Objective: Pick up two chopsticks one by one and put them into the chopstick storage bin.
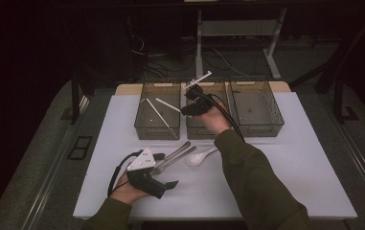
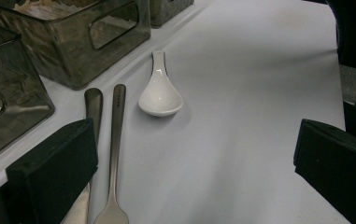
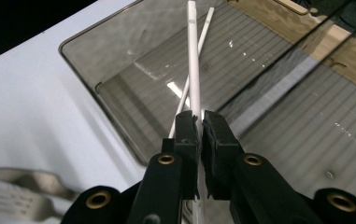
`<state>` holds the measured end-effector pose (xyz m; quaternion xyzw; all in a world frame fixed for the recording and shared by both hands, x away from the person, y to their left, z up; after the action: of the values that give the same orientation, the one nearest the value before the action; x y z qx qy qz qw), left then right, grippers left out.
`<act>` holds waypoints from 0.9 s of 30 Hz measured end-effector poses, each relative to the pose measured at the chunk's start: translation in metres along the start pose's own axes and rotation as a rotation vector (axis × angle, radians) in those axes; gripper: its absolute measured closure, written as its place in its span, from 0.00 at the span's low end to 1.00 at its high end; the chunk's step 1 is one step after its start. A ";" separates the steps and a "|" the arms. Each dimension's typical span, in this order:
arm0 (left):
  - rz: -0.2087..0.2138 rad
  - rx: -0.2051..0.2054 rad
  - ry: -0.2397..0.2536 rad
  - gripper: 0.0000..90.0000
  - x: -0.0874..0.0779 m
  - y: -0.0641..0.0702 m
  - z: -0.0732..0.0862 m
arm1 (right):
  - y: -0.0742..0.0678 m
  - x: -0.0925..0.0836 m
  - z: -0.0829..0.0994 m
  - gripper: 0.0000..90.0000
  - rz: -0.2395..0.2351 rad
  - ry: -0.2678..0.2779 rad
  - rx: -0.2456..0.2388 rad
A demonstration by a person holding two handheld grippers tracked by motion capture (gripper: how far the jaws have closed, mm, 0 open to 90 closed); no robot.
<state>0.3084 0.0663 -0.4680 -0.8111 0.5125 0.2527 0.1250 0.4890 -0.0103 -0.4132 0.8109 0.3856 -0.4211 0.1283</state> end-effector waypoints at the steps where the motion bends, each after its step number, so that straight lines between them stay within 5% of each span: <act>1: 0.000 0.004 -0.003 0.00 0.000 0.000 0.000 | 0.000 0.000 0.000 0.94 0.000 0.000 0.000; 27: 0.017 0.005 0.000 0.00 0.001 0.002 -0.002 | -0.004 0.071 -0.035 0.94 0.073 -0.134 0.017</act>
<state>0.3073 0.0635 -0.4668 -0.8064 0.5200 0.2525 0.1248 0.5311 0.0477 -0.4469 0.7954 0.3427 -0.4729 0.1621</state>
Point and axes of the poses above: each handheld gripper's, and its own axes: x roughly forward along the jaws, z roughly out of its underside, y roughly to its right, the point moved 10 cm from there along x, roughly forward along the jaws, and after that the axes turned 4 degrees about -y, right-handed, at the moved point
